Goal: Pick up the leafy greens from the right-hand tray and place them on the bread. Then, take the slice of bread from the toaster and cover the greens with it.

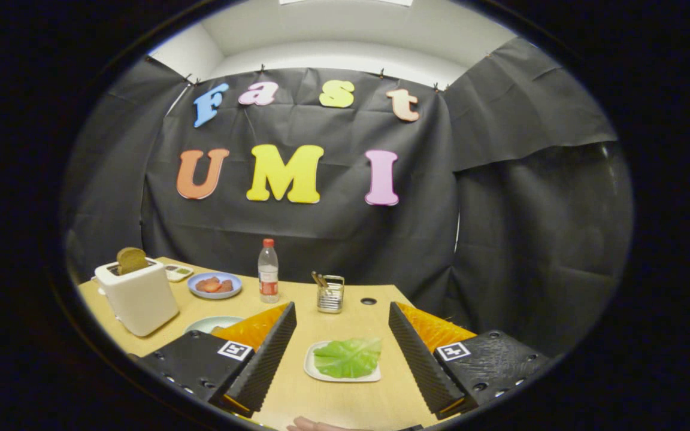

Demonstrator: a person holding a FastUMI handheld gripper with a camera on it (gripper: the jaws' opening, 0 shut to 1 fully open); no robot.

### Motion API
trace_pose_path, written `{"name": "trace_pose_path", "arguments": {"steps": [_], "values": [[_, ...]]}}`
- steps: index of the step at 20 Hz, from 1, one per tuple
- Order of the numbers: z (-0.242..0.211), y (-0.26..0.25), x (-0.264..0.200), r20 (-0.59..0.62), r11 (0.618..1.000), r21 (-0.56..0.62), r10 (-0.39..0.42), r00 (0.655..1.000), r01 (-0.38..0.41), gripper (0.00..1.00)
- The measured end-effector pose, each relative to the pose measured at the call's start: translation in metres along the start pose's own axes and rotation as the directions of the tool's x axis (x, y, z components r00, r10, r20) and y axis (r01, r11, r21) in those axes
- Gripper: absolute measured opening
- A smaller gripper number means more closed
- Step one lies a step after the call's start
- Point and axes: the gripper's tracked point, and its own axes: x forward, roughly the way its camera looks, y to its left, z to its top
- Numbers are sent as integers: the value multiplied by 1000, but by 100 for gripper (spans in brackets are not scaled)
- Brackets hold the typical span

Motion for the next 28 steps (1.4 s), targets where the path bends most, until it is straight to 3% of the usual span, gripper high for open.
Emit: {"name": "trace_pose_path", "arguments": {"steps": [9, 17, 21, 22, 24, 26, 27, 28], "values": [[-93, -30, 98, -266, 1000, 7, -20, 964, 23, 96], [-170, -46, 153, -555, 994, 72, -27, 831, 80, 96], [-178, -51, 164, -602, 990, 88, -34, 798, 109, 95], [-177, -47, 165, -605, 989, 109, -15, 796, 101, 91], [-179, -42, 167, -614, 989, 118, -2, 790, 94, 65], [-174, -46, 166, -610, 991, 79, -38, 792, 109, 52], [-175, -48, 168, -607, 991, 53, -66, 792, 123, 52], [-175, -49, 167, -614, 990, 42, -80, 785, 134, 36]]}}
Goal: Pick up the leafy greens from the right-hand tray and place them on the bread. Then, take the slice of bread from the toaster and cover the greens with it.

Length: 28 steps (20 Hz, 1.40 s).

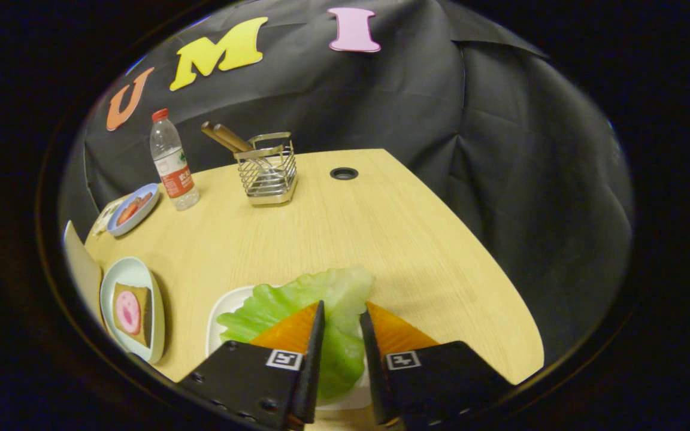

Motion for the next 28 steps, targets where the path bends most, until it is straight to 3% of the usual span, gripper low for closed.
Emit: {"name": "trace_pose_path", "arguments": {"steps": [2, 3, 5, 6, 14, 28], "values": [[-1, 9, -4, 4, 1000, -19, 22, 1000, -22, 29], [0, 4, -3, 8, 1000, -27, -7, 1000, 7, 29], [3, 6, -7, 21, 1000, -8, -9, 1000, 9, 4], [3, 8, -12, 25, 1000, -19, -13, 1000, 13, 0], [22, 34, -73, 135, 997, -79, 19, 991, -9, 0], [40, 140, -171, 254, 973, -231, 85, 964, -25, 0]]}}
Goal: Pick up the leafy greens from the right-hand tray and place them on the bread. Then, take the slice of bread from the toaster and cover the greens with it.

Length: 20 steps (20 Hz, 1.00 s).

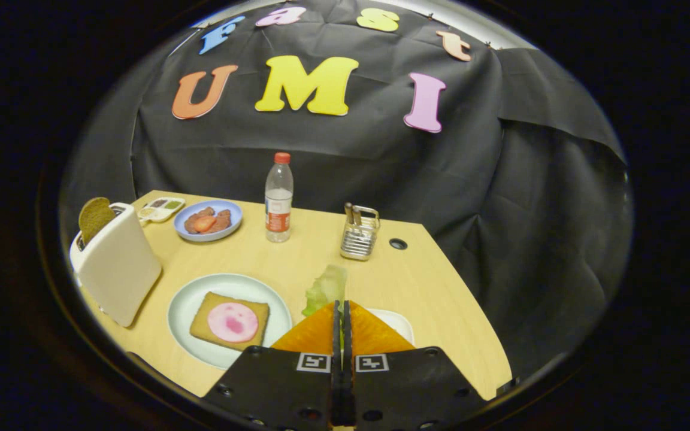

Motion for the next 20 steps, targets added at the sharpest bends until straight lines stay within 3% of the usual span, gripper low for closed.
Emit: {"name": "trace_pose_path", "arguments": {"steps": [7, 14, 20], "values": [[23, 86, -32, 59, 993, -68, 101, 993, -97, 0], [19, 190, -39, 40, 968, -93, 235, 971, -231, 0], [-5, 204, 5, -26, 973, -50, 222, 975, -224, 0]]}}
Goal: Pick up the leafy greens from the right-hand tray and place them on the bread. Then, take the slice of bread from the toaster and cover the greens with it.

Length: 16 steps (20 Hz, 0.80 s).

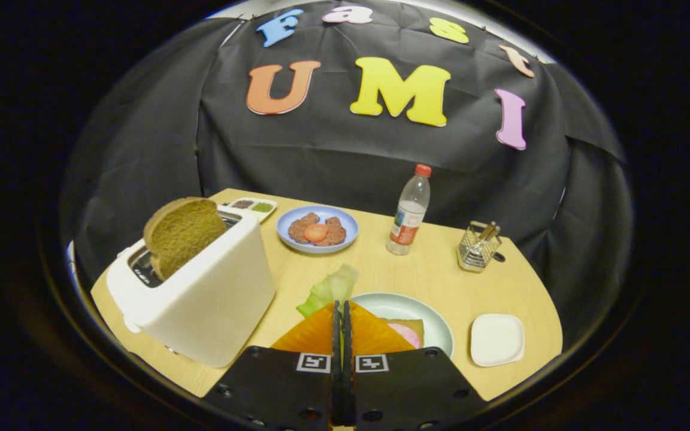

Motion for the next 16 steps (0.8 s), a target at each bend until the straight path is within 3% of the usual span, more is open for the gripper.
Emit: {"name": "trace_pose_path", "arguments": {"steps": [6, 16], "values": [[-26, -43, 38, -71, 996, 65, -58, 996, 62, 1], [-57, -93, 57, -103, 982, 138, -113, 988, 126, 1]]}}
